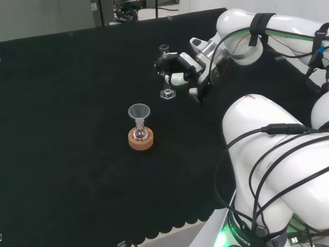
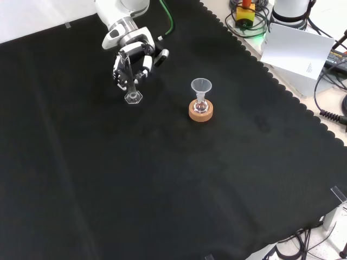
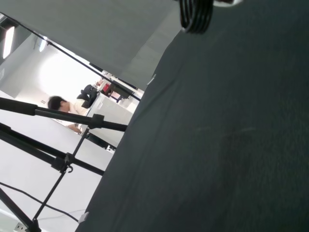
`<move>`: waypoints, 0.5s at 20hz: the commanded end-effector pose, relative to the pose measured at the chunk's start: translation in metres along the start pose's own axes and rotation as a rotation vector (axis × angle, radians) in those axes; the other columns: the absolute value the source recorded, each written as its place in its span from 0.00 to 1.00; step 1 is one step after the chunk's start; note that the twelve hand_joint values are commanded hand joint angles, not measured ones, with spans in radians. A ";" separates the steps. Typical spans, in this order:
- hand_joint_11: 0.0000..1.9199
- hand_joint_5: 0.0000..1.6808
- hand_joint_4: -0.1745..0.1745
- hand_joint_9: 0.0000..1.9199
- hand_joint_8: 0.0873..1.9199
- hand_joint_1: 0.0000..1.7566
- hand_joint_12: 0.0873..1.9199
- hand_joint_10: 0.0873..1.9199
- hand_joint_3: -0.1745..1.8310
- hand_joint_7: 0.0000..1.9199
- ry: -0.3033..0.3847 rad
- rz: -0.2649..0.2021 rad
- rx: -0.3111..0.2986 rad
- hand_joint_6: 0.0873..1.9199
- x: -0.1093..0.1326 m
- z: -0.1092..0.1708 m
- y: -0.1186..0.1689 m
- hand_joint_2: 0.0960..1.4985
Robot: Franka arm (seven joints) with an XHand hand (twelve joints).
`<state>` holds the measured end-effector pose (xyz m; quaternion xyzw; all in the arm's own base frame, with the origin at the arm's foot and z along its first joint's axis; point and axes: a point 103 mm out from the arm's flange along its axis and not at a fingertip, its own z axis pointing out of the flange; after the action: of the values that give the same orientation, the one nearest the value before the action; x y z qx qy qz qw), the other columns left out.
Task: Put the graduated cylinder back on the table.
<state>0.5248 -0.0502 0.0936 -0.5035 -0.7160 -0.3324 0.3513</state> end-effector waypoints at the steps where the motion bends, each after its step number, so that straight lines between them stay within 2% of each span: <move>1: 0.49 0.50 0.16 0.53 0.39 0.82 0.45 0.30 0.44 0.44 -0.007 0.000 0.002 0.49 -0.001 0.004 0.001 0.62; 10: 0.49 0.50 0.16 0.53 0.39 0.82 0.45 0.31 0.44 0.44 0.006 0.005 -0.009 0.49 -0.004 0.009 -0.001 0.62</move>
<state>0.5231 -0.0445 0.0877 -0.5055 -0.7137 -0.3352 0.3504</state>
